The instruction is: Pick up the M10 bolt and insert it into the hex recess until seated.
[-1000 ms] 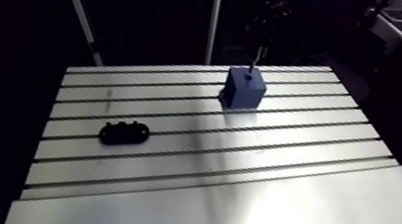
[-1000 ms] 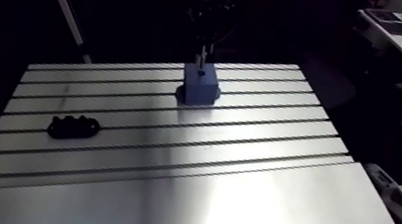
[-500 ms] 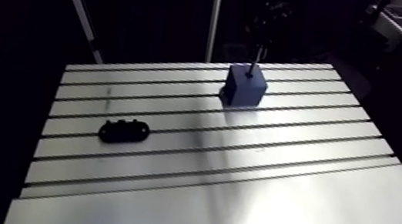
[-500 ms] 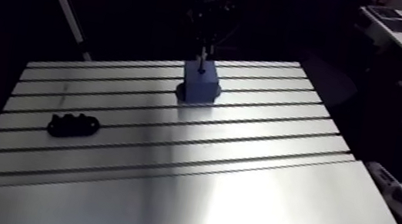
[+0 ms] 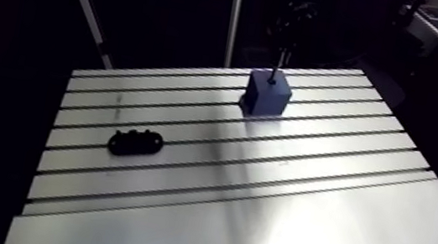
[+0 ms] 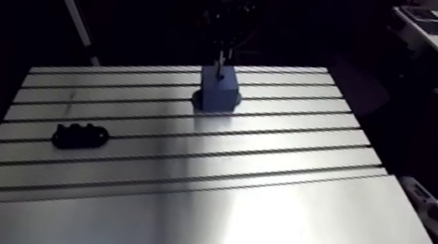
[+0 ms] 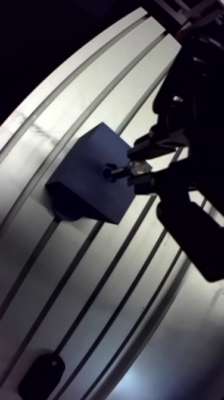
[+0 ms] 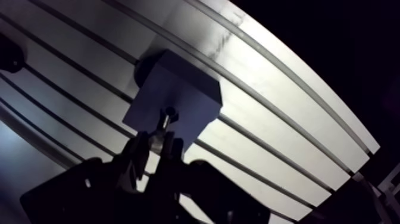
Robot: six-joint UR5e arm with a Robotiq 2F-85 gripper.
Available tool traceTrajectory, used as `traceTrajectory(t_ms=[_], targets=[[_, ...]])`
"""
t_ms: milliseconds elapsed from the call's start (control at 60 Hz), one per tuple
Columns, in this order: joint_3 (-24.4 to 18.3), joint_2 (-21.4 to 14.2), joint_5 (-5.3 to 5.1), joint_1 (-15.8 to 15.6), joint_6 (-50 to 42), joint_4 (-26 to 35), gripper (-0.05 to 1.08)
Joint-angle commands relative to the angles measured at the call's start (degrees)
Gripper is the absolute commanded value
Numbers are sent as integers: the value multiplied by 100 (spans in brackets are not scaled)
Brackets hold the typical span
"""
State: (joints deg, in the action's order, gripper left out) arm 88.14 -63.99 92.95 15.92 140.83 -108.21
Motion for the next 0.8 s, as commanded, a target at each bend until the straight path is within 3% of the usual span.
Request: traceTrajectory(t_ms=[17, 800], targets=[[-19, 56, -1, 8, 3, -3, 102], [-47, 138, -27, 17, 20, -3, 102]])
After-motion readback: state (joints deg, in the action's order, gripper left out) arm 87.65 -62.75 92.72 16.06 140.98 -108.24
